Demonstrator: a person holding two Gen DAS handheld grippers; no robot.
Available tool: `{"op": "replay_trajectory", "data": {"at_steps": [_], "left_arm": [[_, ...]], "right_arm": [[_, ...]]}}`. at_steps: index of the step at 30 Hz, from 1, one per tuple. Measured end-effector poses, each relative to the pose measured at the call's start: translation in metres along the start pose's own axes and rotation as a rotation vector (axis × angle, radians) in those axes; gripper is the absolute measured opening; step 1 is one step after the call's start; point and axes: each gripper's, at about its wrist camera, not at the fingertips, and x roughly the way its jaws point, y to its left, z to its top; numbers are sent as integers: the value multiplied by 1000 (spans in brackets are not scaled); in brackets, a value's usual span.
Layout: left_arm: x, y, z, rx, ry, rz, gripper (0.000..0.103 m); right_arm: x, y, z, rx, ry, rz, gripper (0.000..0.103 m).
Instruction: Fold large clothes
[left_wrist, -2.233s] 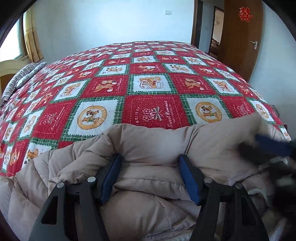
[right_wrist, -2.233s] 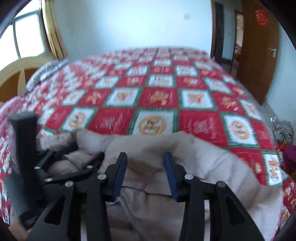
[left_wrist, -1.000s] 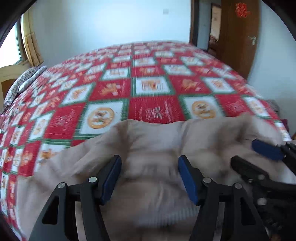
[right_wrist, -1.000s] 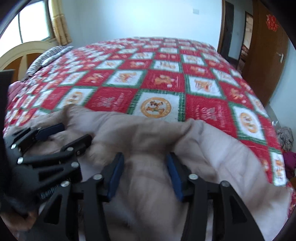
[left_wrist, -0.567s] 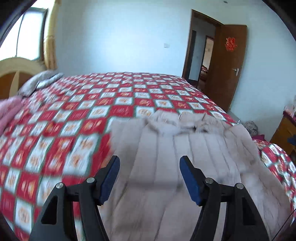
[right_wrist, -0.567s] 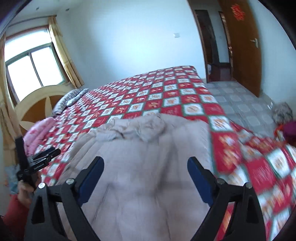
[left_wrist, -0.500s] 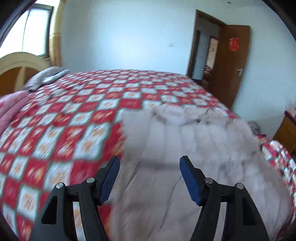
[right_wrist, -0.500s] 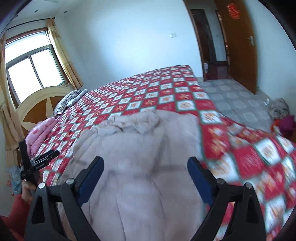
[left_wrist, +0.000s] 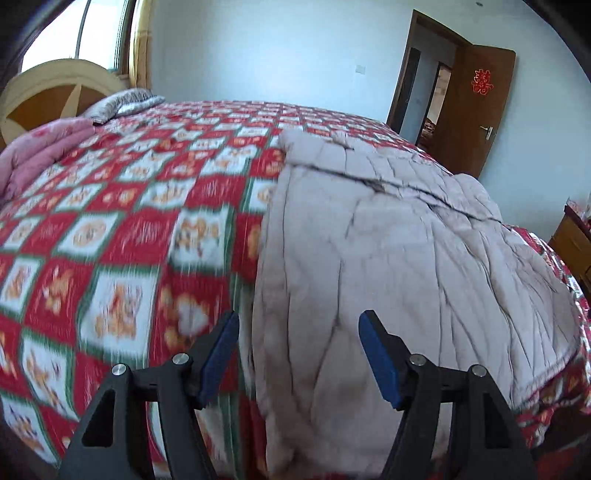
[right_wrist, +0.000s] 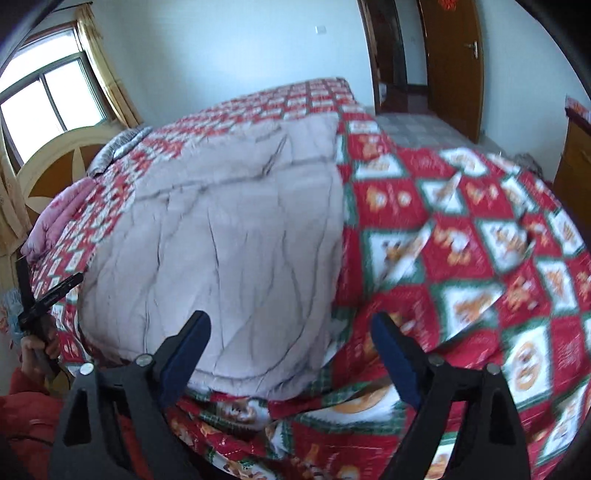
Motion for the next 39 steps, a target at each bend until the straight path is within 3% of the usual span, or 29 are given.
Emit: {"op": "replay_trajectory", "data": {"at_steps": [4, 8, 11, 14, 18, 21, 22, 23, 27, 31, 34, 35, 36, 37, 38, 39], "left_arm": [[-3, 9, -16, -45, 21, -21, 68], [0, 8, -22, -39, 50, -15, 68], [6, 3, -31, -21, 82, -8, 68], [10, 5, -40, -32, 101, -16, 69], [15, 15, -46, -163, 118, -131, 69], [15, 16, -45, -200, 99, -166, 69], [14, 15, -44, -194, 96, -187, 69], [12, 13, -45, -184, 92, -210, 69], [12, 12, -45, -173, 88, -200, 60], [8, 16, -42, -204, 80, -232, 60], [9, 12, -41, -179, 83, -237, 66], [11, 10, -43, -169, 86, -225, 66], [14, 9, -45, -162, 88, -210, 66], [16, 9, -46, -163, 86, -203, 66], [16, 9, -47, -166, 77, -198, 59], [14, 9, -47, -164, 65, -185, 36]], "right_arm": [[11, 4, -12, -15, -1, -8, 87], [28, 6, -19, -33, 40, 20, 71], [32, 12, -27, -50, 49, 18, 71], [32, 17, -30, -69, 65, 75, 71], [36, 15, -33, -79, 76, 123, 72], [41, 12, -33, -30, 103, 167, 71], [45, 13, -34, -16, 128, 197, 67], [48, 16, -36, -17, 143, 239, 55], [54, 20, -41, -22, 114, 182, 50], [53, 16, -40, 20, 65, 186, 53], [51, 14, -40, 26, 52, 196, 54], [50, 13, -40, 28, 43, 194, 47], [51, 12, -41, 29, 36, 184, 30], [52, 9, -41, 40, 39, 177, 24], [52, 8, -41, 52, 33, 180, 20], [52, 7, -40, 66, 32, 193, 19]]}}
